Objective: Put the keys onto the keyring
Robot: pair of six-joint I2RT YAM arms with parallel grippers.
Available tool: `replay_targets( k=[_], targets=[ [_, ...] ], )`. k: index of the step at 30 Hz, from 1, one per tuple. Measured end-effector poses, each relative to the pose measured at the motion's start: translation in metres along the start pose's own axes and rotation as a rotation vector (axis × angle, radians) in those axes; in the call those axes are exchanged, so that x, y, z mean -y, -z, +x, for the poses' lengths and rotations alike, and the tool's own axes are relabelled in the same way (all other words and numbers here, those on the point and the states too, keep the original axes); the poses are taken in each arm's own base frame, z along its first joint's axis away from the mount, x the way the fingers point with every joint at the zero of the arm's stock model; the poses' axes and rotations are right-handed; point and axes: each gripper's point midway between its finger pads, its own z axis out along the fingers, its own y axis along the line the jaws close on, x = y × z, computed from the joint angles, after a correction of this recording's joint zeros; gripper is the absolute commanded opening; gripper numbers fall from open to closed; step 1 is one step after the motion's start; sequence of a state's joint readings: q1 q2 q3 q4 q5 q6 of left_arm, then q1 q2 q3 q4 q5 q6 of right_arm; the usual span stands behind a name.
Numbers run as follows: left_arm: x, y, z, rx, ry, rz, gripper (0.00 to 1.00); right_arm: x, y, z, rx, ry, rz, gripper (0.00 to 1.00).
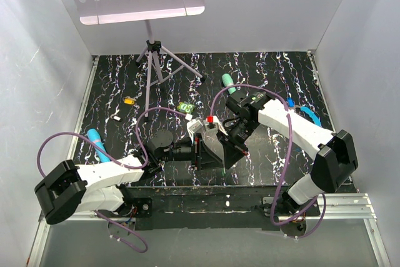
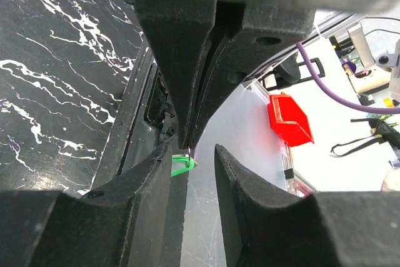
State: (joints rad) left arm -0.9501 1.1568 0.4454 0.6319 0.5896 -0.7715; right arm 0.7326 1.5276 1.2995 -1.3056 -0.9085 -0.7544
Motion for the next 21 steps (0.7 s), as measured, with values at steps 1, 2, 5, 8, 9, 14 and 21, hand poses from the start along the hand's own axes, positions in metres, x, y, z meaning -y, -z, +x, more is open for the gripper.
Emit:
replay_targets(
  k=[1,2,5,8,9,14,21],
  targets=[
    [0.0001,-0.0001,0.0002,-0.001,0.0,0.001,0.32,0.0002,0.0001,-0.0001,0.001,0.0,0.001,0.01],
    [0.0002,-0.0001,0.0002,-0.001,0.0,0.002,0.32,0.0005,0.0002,-0.0004,0.002,-0.002,0.002,0.01],
    [-0.0004,-0.0006,0.0013,-0.004,0.004,0.004,0.32,0.0013,0.0009,-0.0011,0.008,-0.009,0.004,0.01],
    [-0.0025,-0.0015,0.0033,-0.011,0.009,0.002,0.3,0.0013,0.0012,-0.0014,0.01,-0.017,0.004,0.01],
    [-0.0029,-0.0017,0.0038,-0.013,0.011,0.002,0.3,0.0018,0.0015,-0.0017,0.012,-0.017,0.005,0.01],
    [-0.0037,-0.0025,0.0054,-0.018,0.014,0.006,0.27,0.0036,0.0022,-0.0034,0.022,-0.015,0.009,0.01],
    [-0.0033,-0.0025,0.0054,-0.018,0.015,0.007,0.21,0.0034,0.002,-0.0042,0.026,-0.014,0.006,0.01]
  ],
)
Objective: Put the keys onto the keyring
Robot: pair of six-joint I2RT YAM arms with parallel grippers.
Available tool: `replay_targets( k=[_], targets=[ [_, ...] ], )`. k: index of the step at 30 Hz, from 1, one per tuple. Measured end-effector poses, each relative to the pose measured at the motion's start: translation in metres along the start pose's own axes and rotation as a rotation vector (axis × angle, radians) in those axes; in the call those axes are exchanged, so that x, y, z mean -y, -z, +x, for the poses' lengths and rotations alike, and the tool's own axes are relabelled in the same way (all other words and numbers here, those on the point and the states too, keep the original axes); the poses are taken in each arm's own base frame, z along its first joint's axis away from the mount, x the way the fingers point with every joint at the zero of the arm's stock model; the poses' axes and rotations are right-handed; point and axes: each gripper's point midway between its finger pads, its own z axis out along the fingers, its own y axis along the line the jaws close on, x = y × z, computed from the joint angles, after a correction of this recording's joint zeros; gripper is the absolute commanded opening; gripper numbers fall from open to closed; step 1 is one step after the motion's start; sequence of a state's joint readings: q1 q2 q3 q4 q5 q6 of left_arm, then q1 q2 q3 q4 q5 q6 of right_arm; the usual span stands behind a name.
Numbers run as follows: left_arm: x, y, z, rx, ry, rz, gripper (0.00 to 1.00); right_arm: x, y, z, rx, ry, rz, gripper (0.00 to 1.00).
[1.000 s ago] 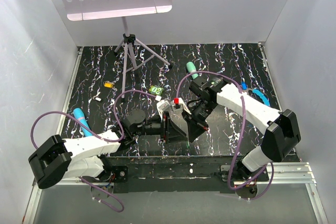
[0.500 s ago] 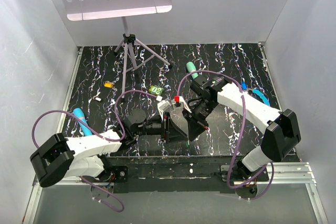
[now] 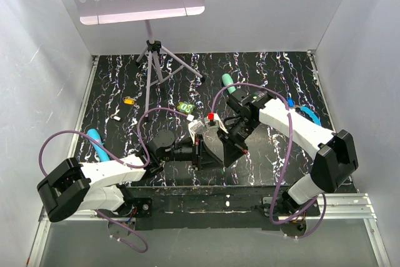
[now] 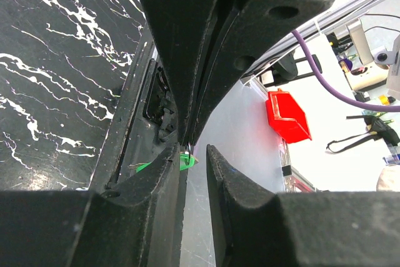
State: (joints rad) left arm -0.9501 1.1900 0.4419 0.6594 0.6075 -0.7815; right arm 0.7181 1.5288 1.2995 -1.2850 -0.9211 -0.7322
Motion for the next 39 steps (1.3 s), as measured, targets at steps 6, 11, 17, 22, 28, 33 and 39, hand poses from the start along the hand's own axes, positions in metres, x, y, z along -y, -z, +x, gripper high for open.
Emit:
replay_targets(
  k=[6,11,17,22,28,33,39],
  targets=[
    [0.0,0.0,0.0,-0.002,0.001,0.002,0.13,0.0,0.0,0.0,0.002,0.0,-0.002,0.01],
    [0.0,0.0,0.0,-0.003,0.002,0.001,0.0,-0.001,0.0,0.0,0.003,-0.002,-0.004,0.01],
    [-0.001,0.0,0.0,-0.002,-0.002,-0.003,0.0,-0.001,0.0,-0.001,0.004,-0.005,-0.006,0.48],
    [0.002,0.01,-0.006,0.059,-0.031,-0.017,0.0,-0.001,0.011,-0.01,0.056,-0.01,-0.003,0.58],
    [0.032,0.049,-0.038,0.328,-0.176,0.016,0.0,0.012,0.065,-0.05,0.237,0.077,0.101,0.57],
    [0.077,0.089,-0.094,0.66,-0.325,0.084,0.0,-0.009,0.086,-0.068,0.327,0.18,0.137,0.57],
    [0.093,0.112,-0.139,0.91,-0.363,0.09,0.0,-0.042,0.111,-0.121,0.514,0.346,0.16,0.53]
  ],
)
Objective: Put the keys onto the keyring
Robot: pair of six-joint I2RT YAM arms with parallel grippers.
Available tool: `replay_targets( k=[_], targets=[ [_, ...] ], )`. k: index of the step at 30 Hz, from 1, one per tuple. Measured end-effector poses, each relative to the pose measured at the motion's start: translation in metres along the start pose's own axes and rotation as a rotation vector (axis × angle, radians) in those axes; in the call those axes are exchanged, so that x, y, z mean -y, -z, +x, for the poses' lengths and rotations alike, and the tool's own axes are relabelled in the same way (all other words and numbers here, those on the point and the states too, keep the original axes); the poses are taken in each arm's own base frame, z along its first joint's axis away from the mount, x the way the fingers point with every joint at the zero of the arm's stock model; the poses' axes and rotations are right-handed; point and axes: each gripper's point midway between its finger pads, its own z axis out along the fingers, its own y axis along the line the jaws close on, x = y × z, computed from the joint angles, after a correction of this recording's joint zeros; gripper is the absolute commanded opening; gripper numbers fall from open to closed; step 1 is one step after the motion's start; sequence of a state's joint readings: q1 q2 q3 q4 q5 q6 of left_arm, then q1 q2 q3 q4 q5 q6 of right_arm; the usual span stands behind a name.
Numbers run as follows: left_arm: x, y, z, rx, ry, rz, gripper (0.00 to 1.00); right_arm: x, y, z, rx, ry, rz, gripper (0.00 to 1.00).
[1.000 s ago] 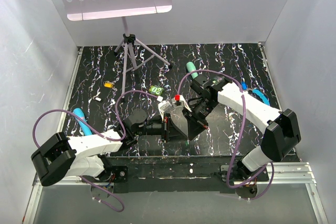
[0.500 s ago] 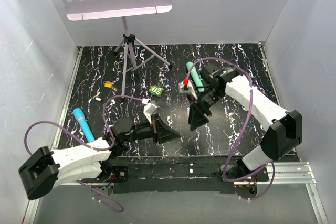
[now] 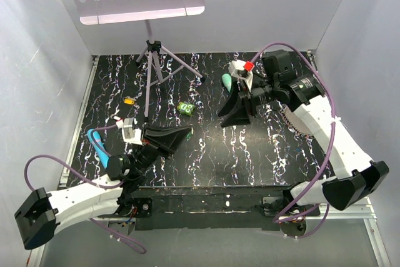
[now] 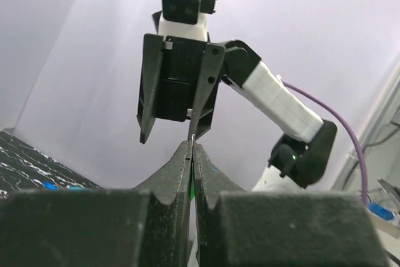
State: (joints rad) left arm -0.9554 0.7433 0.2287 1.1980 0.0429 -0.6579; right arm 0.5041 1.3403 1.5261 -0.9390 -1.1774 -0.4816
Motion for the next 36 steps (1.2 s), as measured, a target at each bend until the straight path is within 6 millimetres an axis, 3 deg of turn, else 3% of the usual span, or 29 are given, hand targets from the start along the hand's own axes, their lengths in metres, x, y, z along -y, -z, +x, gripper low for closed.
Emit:
replay_targets(
  k=[3,6,10,17,36],
  targets=[
    [-0.007,-0.014,-0.004,0.038,-0.004,-0.027,0.0,0.002,-0.007,-0.024,0.047,-0.01,-0.022,0.49],
    [-0.014,-0.024,-0.004,0.053,-0.004,-0.052,0.0,0.003,-0.021,-0.036,0.067,-0.063,-0.057,0.46],
    [-0.025,-0.027,0.001,0.054,-0.003,-0.091,0.0,0.004,-0.032,-0.041,0.078,-0.134,-0.085,0.41],
    [-0.036,-0.028,0.004,0.061,0.001,-0.136,0.0,0.005,-0.034,-0.052,0.108,-0.197,-0.085,0.32],
    [-0.041,-0.03,0.007,0.059,0.012,-0.154,0.0,0.016,-0.047,-0.042,0.105,-0.292,-0.086,0.3]
  ],
)
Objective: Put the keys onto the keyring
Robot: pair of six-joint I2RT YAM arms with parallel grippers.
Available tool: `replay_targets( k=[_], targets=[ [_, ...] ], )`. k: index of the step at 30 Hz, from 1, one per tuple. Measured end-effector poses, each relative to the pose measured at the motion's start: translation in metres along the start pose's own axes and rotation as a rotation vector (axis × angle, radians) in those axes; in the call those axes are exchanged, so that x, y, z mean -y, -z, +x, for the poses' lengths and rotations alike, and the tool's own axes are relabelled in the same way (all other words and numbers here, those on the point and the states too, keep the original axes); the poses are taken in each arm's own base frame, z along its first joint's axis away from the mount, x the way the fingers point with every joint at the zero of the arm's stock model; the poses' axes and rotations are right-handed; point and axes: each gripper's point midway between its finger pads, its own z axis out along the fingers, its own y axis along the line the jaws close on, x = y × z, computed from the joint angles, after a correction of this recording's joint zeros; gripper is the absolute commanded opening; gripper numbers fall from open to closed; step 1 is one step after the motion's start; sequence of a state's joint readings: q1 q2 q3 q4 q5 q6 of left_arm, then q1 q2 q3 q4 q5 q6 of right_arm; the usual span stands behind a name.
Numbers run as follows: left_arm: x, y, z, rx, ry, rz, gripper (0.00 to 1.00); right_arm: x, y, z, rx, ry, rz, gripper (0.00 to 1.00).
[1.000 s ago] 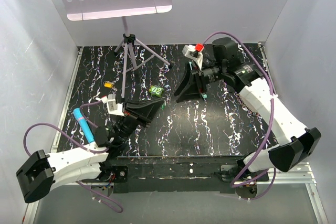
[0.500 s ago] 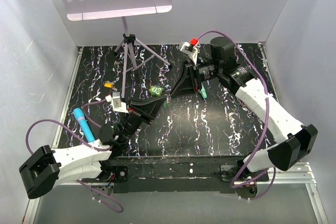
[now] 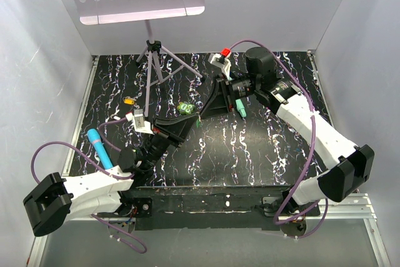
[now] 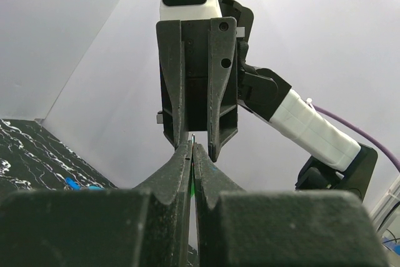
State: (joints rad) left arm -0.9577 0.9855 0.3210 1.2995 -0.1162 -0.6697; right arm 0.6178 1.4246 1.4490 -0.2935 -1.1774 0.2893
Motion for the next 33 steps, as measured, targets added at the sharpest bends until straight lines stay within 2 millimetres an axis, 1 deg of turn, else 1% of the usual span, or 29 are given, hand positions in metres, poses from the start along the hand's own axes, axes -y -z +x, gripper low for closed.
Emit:
replay_targets(
  k=[2,4,9,13,14,16,25,26,27,30,32,33],
  targets=[
    [0.0004,-0.0001,-0.0004,0.002,0.001,0.001,0.0,0.0008,-0.0003,0.0,0.001,0.0,-0.001,0.27],
    [0.0005,-0.0001,-0.0005,0.002,0.001,0.002,0.0,0.0011,-0.0005,0.0005,0.001,-0.003,-0.003,0.21],
    [-0.0002,-0.0001,0.0005,0.0,0.003,0.0,0.0,-0.0001,-0.0008,-0.0015,0.005,-0.004,-0.01,0.22],
    [-0.0012,-0.0001,0.0018,-0.004,0.004,-0.003,0.0,-0.0006,-0.0009,-0.0021,0.007,-0.006,-0.011,0.2],
    [-0.0012,-0.0001,0.0019,-0.004,0.004,-0.003,0.0,-0.0007,-0.0009,-0.0023,0.007,-0.006,-0.011,0.16],
    [-0.0011,-0.0002,0.0018,-0.003,0.004,-0.002,0.0,-0.0002,-0.0011,-0.0022,0.008,-0.005,-0.013,0.03],
    [-0.0004,-0.0004,0.0012,0.0,0.01,0.0,0.0,0.0008,-0.0016,-0.0009,0.01,0.0,-0.025,0.01],
    [-0.0004,-0.0004,0.0012,0.0,0.011,0.0,0.04,0.0008,-0.0017,-0.0004,0.01,0.0,-0.027,0.01],
    [-0.0005,-0.0002,0.0014,-0.001,0.011,0.0,0.12,0.0008,-0.0016,-0.0002,0.009,-0.001,-0.028,0.01],
    [0.0,-0.0002,0.001,0.0,0.016,0.001,0.43,0.0003,-0.0016,0.0008,0.006,0.001,-0.032,0.01],
    [0.0027,0.0,-0.0022,0.008,0.024,0.006,0.59,0.0021,-0.0015,0.0037,0.002,0.005,-0.031,0.01],
    [0.0045,0.0006,-0.0047,0.013,0.026,0.01,0.65,0.0031,-0.0012,0.006,-0.003,0.002,-0.029,0.01]
  ],
)
